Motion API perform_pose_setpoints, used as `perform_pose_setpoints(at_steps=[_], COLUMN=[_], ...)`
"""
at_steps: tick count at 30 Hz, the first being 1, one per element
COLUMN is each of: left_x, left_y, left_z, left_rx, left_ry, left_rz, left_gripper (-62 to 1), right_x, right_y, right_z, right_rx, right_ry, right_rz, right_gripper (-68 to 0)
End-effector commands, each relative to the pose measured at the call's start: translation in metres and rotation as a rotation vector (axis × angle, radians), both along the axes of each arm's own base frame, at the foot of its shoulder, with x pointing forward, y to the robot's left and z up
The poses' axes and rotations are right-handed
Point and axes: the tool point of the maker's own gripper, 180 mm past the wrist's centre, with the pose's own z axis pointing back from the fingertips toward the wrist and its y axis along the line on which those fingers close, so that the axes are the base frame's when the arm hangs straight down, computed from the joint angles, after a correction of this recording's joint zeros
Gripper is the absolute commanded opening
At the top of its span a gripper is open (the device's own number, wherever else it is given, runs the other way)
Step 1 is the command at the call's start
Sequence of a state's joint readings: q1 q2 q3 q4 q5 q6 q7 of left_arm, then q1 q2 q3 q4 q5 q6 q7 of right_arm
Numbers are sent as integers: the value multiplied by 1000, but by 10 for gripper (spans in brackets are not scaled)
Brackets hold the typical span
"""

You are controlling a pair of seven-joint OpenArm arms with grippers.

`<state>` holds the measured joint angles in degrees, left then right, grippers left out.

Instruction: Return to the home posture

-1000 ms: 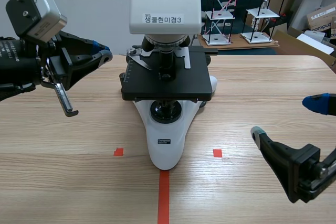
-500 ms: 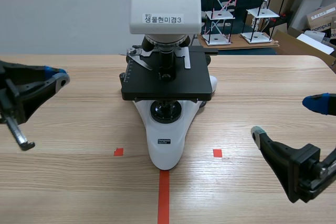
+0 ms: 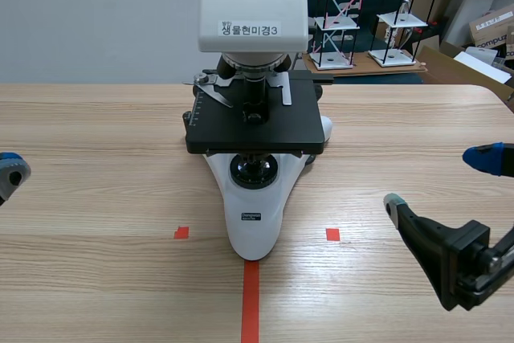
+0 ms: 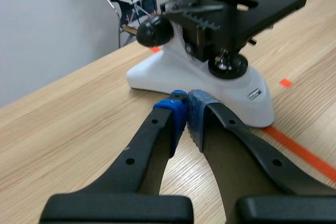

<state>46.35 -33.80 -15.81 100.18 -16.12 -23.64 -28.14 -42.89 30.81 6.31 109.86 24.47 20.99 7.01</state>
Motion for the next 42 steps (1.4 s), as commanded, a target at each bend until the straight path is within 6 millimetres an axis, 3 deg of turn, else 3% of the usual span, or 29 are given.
perform_pose_setpoints(at_steps=[1, 8, 10, 13, 16, 18, 20, 42], left_x=[-3, -11, -12, -13, -18, -22, -23, -23], left_y=[-7, -12, -12, -11, -12, -13, -13, -14], left_z=[7, 8, 8, 10, 14, 18, 18, 17], left_rx=[-38, -80, -85, -103, -121, -134, -135, -91], left_ry=[-22, -18, -27, -37, -68, -91, -91, -85], left_rz=[11, 59, 70, 88, 94, 87, 86, 38], left_gripper=[-582, -575, -528, -409, -182, -65, -18, 5], right_x=[2, 2, 2, 2, 2, 2, 2, 2], right_y=[-1, -1, -1, -1, -1, -1, -1, -1], right_z=[8, 8, 8, 8, 8, 8, 8, 8], right_rx=[5, 5, 5, 5, 5, 5, 5, 5], right_ry=[-27, -27, -27, -27, -27, -27, -27, -27], right_rz=[-2, -2, -2, -2, -2, -2, -2, -2], right_gripper=[-6, -6, -6, -6, -6, -6, -6, -6])
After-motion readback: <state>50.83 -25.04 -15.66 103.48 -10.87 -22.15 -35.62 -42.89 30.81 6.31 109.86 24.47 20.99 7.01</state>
